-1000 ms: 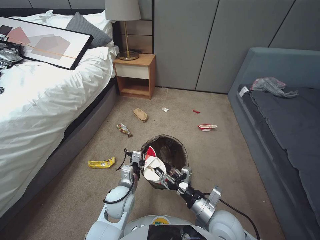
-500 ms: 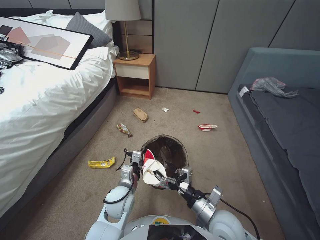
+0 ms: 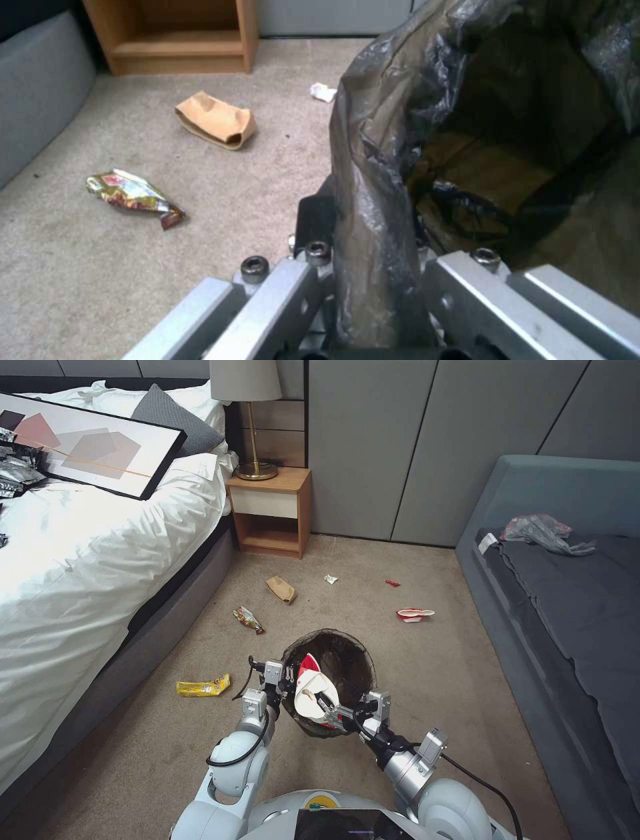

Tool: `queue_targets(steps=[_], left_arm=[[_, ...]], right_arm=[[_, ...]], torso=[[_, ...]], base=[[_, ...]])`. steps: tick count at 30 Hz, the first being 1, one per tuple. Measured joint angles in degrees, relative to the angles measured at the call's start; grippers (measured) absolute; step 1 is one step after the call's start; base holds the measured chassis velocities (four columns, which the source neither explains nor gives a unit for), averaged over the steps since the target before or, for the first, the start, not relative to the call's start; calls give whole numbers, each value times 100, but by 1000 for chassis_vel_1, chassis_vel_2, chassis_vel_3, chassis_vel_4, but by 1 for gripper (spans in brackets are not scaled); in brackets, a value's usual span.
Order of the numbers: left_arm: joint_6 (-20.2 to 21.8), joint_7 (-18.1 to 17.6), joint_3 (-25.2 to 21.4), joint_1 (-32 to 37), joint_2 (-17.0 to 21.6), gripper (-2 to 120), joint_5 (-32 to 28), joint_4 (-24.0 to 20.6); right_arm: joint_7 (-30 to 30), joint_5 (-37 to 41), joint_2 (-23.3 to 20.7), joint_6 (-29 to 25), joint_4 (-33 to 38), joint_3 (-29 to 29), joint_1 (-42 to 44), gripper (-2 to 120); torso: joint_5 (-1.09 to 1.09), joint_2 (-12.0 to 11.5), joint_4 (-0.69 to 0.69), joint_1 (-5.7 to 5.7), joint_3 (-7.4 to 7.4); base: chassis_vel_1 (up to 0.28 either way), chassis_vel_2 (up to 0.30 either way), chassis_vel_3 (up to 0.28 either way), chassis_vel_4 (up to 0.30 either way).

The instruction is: Pick up the trash bin, then pick up the garbage from the floor and place it into the trash bin.

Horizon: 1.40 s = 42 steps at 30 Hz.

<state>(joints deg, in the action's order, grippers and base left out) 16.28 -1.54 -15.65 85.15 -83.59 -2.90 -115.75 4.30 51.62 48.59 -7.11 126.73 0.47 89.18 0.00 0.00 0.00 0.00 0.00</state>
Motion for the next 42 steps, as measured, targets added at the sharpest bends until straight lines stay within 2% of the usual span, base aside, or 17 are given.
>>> queue_targets(steps=[10,16,18,19,21,22,23,26,31,42], left_arm=[[-13,1,-5,4,3,0,64,77],[-71,0,-40,-4,-11,0,178,133],[-74,3,-22,-4,-19,0,190,133],[-74,3,-22,-4,-19,0,190,133],[-80,7,-11,0,-24,0,213,133],[-82,8,2,3,-28,0,221,133],[-82,8,2,3,-28,0,221,133],[-86,11,31,6,-40,0,236,132],[-88,17,44,10,-55,0,247,124],[-108,58,2,76,-50,0,238,1]], right_arm=[[216,-89,60,41,170,207,21,100],[847,-156,156,314,457,230,252,100],[1395,-356,266,652,575,229,364,100],[1395,-356,266,652,575,229,364,100],[2397,-525,396,1539,827,318,481,100],[2680,-534,429,1815,906,338,525,100],[2680,-534,429,1815,906,338,525,100],[3156,-503,474,2340,1034,368,626,100],[3312,-581,520,2490,1029,383,681,100],[3310,-910,670,2378,773,458,650,100]], torso=[[0,0,0,0,0],[0,0,0,0,0],[0,0,-1,0,0],[0,0,-1,0,0],[-1,0,0,0,0],[0,0,0,0,0],[0,0,0,0,0],[0,0,0,0,0],[0,0,-1,0,0],[0,0,0,0,0]], base=[[0,0,0,0],[0,0,0,0],[0,0,0,0],[0,0,0,0],[0,0,0,0],[0,0,0,0],[0,0,0,0],[0,0,0,0],[0,0,0,0],[0,0,0,0]])
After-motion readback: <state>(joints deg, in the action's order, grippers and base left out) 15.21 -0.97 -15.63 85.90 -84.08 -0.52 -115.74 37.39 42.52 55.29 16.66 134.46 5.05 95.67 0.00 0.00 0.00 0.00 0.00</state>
